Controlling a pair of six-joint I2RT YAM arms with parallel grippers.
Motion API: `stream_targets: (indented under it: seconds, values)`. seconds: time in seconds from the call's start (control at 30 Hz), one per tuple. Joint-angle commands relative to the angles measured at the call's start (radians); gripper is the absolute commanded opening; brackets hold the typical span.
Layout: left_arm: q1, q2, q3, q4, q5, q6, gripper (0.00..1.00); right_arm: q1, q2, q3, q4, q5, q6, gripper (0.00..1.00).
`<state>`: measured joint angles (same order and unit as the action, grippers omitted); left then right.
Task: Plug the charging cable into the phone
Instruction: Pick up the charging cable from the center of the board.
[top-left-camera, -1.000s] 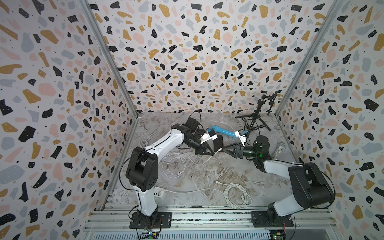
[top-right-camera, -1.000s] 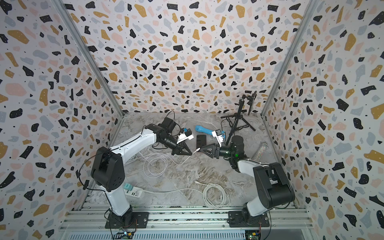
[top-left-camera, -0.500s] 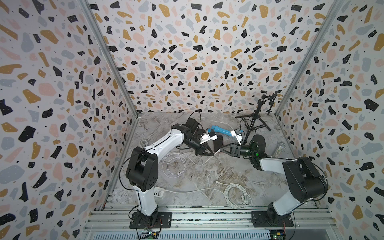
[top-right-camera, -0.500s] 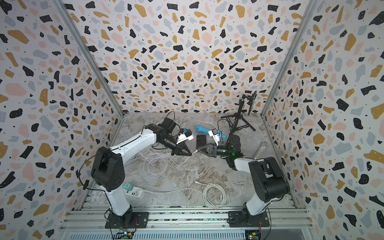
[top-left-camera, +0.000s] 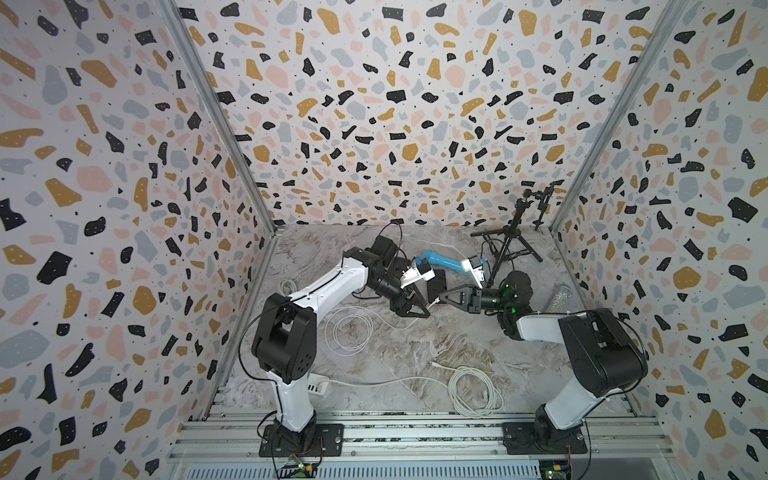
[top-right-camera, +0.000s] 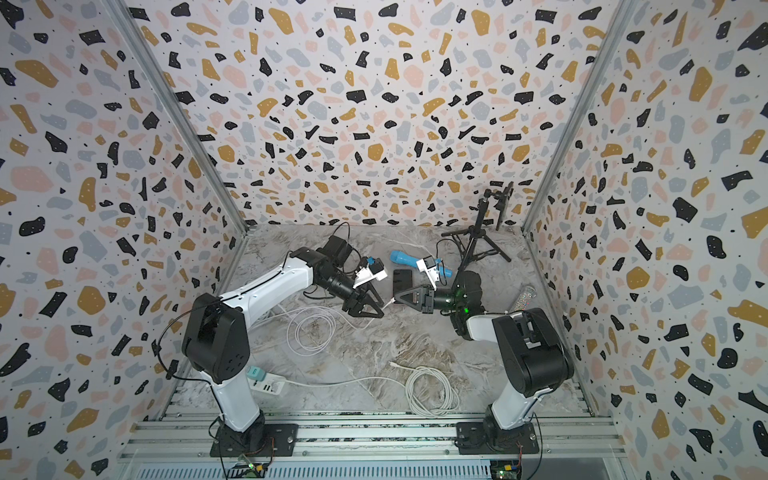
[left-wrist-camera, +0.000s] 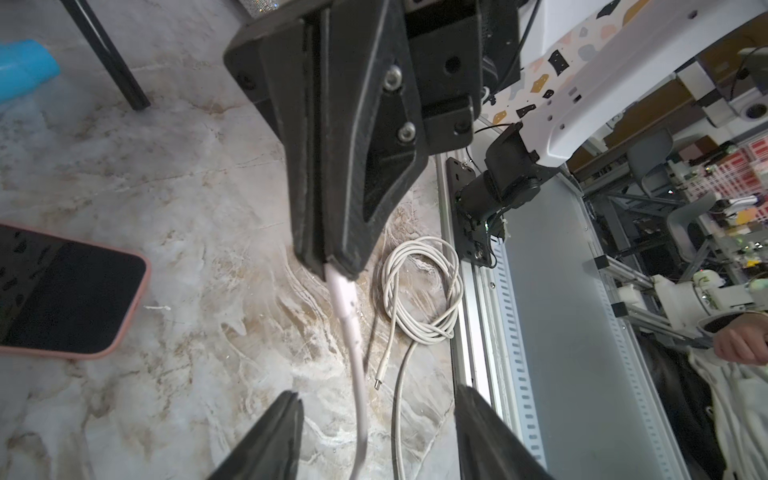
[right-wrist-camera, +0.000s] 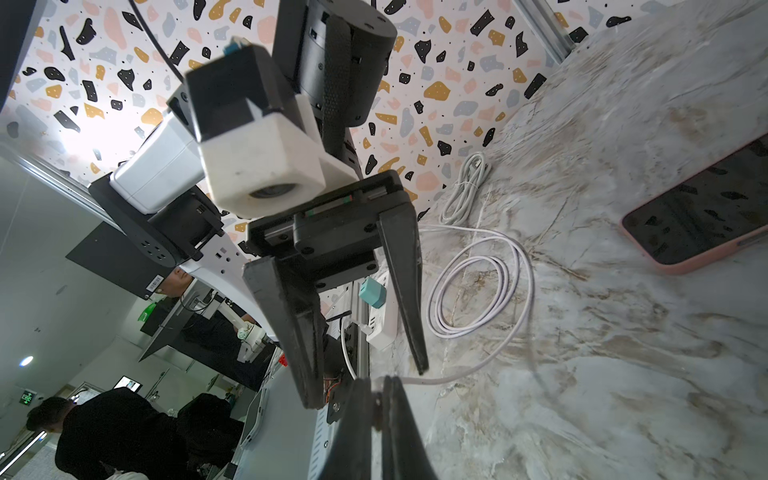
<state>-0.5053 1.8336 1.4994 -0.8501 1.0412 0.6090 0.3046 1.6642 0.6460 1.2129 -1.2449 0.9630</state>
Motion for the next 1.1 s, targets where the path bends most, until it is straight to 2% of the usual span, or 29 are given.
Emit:
stream_targets:
  seconds: [0.0,0.13,0.2,0.37,0.63,0.67,0.7,0.77,0.87,0.97,1.07]
  values:
    - [-0.001,-0.013,0.023,-0.012,0.059,-0.007,0.68,0.005,-0.013,0.030,0.081,-0.005,0.020,0.00]
    - [-0.001,-0.002,0.025,-0.005,0.067,-0.016,0.67,0.005,-0.019,0.031,0.080,0.007,0.008,0.00]
    - [-0.002,-0.001,0.025,0.001,0.070,-0.024,0.61,0.005,-0.026,0.030,0.073,0.013,-0.006,0.00]
    - [-0.003,0.004,0.029,0.010,0.073,-0.036,0.38,0.013,-0.047,0.035,0.016,0.028,-0.054,0.00]
    - [-0.007,0.006,0.030,0.013,0.073,-0.041,0.42,0.047,-0.103,0.062,-0.249,0.063,-0.242,0.00]
    - [-0.008,0.006,0.031,0.014,0.072,-0.042,0.39,0.048,-0.106,0.063,-0.260,0.064,-0.249,0.00]
    - [-0.008,0.007,0.031,0.012,0.072,-0.043,0.29,0.050,-0.110,0.064,-0.267,0.064,-0.254,0.00]
    - [-0.007,0.008,0.034,0.009,0.070,-0.043,0.00,0.049,-0.115,0.063,-0.271,0.067,-0.260,0.00]
    - [-0.007,0.007,0.034,0.010,0.055,-0.043,0.00,0.050,-0.122,0.062,-0.279,0.067,-0.265,0.00]
    - [-0.006,0.000,0.035,0.017,0.023,-0.058,0.00,0.050,-0.146,0.054,-0.329,0.093,-0.310,0.24]
    - [-0.003,-0.005,0.027,0.039,-0.011,-0.097,0.00,0.050,-0.207,0.061,-0.507,0.163,-0.464,0.42]
